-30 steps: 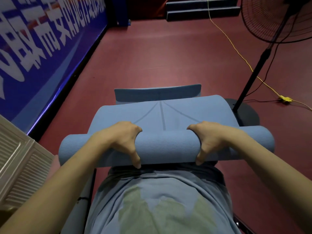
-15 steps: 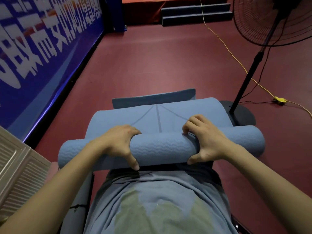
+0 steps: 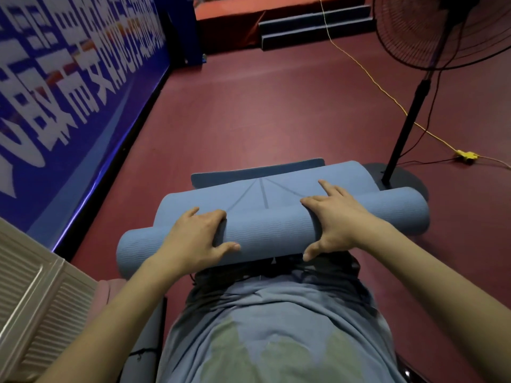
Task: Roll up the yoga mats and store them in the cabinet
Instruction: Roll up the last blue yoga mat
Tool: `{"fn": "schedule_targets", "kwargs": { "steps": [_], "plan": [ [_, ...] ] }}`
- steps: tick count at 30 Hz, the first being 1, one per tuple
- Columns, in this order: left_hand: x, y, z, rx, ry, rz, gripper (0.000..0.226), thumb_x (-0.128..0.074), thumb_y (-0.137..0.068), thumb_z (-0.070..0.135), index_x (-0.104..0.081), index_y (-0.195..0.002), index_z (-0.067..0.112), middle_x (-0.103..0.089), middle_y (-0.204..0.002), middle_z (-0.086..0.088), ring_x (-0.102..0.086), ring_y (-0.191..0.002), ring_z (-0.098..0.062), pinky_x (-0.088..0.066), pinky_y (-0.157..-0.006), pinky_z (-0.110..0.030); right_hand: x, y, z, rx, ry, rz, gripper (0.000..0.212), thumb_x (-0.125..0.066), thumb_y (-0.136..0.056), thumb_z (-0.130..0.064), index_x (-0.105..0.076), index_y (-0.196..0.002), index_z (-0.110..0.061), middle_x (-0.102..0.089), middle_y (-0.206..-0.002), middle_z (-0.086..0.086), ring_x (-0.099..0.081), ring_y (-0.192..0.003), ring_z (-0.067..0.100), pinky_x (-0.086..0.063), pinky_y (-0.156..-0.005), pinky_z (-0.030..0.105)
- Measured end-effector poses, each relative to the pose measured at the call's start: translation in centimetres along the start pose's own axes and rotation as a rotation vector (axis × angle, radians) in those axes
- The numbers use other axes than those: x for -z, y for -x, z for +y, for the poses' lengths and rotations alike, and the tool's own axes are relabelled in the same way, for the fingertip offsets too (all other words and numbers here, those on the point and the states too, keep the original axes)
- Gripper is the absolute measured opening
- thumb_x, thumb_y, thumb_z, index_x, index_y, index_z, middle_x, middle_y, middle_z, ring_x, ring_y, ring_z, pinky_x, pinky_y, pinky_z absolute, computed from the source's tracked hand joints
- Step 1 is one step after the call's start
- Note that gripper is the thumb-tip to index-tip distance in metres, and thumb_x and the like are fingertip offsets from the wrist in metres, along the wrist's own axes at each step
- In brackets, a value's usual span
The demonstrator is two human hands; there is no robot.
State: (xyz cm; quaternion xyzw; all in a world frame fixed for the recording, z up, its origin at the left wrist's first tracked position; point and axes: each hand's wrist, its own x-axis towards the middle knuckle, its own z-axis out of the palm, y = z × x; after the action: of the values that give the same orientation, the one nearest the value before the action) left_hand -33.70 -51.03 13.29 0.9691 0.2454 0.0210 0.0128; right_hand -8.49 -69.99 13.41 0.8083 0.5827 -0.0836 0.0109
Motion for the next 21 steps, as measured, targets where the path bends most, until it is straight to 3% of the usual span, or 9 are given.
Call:
{"fn": "schedule_targets", "kwargs": {
  "steps": [4,7,9,11,12,14,16,18,21],
  "plan": [
    [-1.4,-0.2,1.8,0.011,-0.165,0.048,0.07,-0.056,-0.085,0.072,-0.057,-0.116,0.009,-0.064,-0.12,-0.012,-0.058,-0.119,-0.031,-0.027,-0.12,-0.048,0.6,-0.5,-0.1,-0.026,0.016,-0.053,0.137,-0.078,-0.046,-0.086,-0.029,-0.156,-0.02,-0.025,-0.166,-0.006,0.007,-0.155,0.034,-0.007,-0.127,0.049],
    [-2.7,0.1,3.4,0.08,-0.263,0.0,0.116,-0.073,-0.069,0.074,-0.04,-0.145,-0.007,-0.041,-0.152,-0.03,-0.038,-0.143,-0.041,-0.023,-0.123,-0.052,0.3,-1.4,0.0,-0.036,0.056,-0.072,0.144,-0.08,-0.041,-0.085,-0.026,-0.156,-0.017,-0.02,-0.168,0.0,0.007,-0.155,0.037,-0.006,-0.126,0.052],
    [-3.2,-0.3,3.4,0.102,-0.263,-0.025,0.134,-0.081,-0.056,0.073,-0.03,-0.15,-0.007,-0.032,-0.157,-0.03,-0.03,-0.148,-0.043,-0.022,-0.124,-0.051,-0.2,-1.9,0.0,-0.042,0.09,-0.093,0.156,-0.083,-0.038,-0.082,-0.01,-0.159,-0.015,-0.012,-0.169,0.004,0.008,-0.155,0.037,-0.006,-0.126,0.054],
    [-3.1,-1.1,2.9,0.095,-0.254,-0.017,0.136,-0.087,-0.047,0.072,-0.034,-0.147,-0.005,-0.036,-0.154,-0.027,-0.032,-0.145,-0.041,-0.024,-0.122,-0.048,-0.4,-2.4,0.2,-0.045,0.091,-0.101,0.16,-0.087,-0.037,-0.078,-0.006,-0.16,-0.015,-0.01,-0.169,0.005,0.006,-0.156,0.036,-0.007,-0.126,0.055],
    [-2.9,-1.6,2.7,0.088,-0.252,-0.021,0.134,-0.088,-0.045,0.071,-0.037,-0.144,-0.003,-0.041,-0.15,-0.024,-0.036,-0.142,-0.039,-0.026,-0.121,-0.046,-0.4,-2.8,0.3,-0.044,0.078,-0.103,0.155,-0.088,-0.036,-0.076,-0.013,-0.158,-0.015,-0.017,-0.167,0.004,0.002,-0.155,0.036,-0.009,-0.125,0.055],
    [-2.4,-2.4,2.3,0.071,-0.244,-0.032,0.12,-0.086,-0.043,0.073,-0.047,-0.132,0.003,-0.052,-0.135,-0.016,-0.047,-0.127,-0.033,-0.033,-0.111,-0.041,0.2,-3.5,0.5,-0.045,0.045,-0.116,0.132,-0.088,-0.033,-0.076,-0.037,-0.142,-0.019,-0.042,-0.152,0.001,-0.013,-0.152,0.035,-0.02,-0.122,0.052],
    [-1.7,-3.1,2.0,0.056,-0.269,-0.038,0.102,-0.083,-0.045,0.078,-0.052,-0.115,0.011,-0.059,-0.117,-0.006,-0.052,-0.111,-0.027,-0.035,-0.101,-0.038,0.9,-4.1,0.6,-0.056,0.034,-0.146,0.111,-0.088,-0.031,-0.077,-0.047,-0.12,-0.024,-0.057,-0.126,-0.001,-0.038,-0.137,0.031,-0.036,-0.108,0.045],
    [-1.0,-3.7,2.0,0.045,-0.296,-0.06,0.095,-0.082,-0.043,0.081,-0.053,-0.105,0.014,-0.06,-0.106,-0.002,-0.053,-0.104,-0.025,-0.036,-0.099,-0.037,1.6,-4.3,0.5,-0.054,0.033,-0.161,0.105,-0.089,-0.035,-0.075,-0.048,-0.118,-0.026,-0.054,-0.107,-0.004,-0.051,-0.115,0.026,-0.041,-0.091,0.04],
    [-0.6,-4.2,1.9,0.053,-0.272,-0.072,0.095,-0.083,-0.039,0.082,-0.053,-0.1,0.016,-0.061,-0.103,-0.001,-0.054,-0.103,-0.024,-0.037,-0.099,-0.037,2.0,-4.2,0.4,-0.031,0.007,-0.131,0.108,-0.09,-0.04,-0.073,-0.042,-0.126,-0.028,-0.053,-0.107,-0.006,-0.053,-0.106,0.024,-0.04,-0.084,0.039]
  ]
}}
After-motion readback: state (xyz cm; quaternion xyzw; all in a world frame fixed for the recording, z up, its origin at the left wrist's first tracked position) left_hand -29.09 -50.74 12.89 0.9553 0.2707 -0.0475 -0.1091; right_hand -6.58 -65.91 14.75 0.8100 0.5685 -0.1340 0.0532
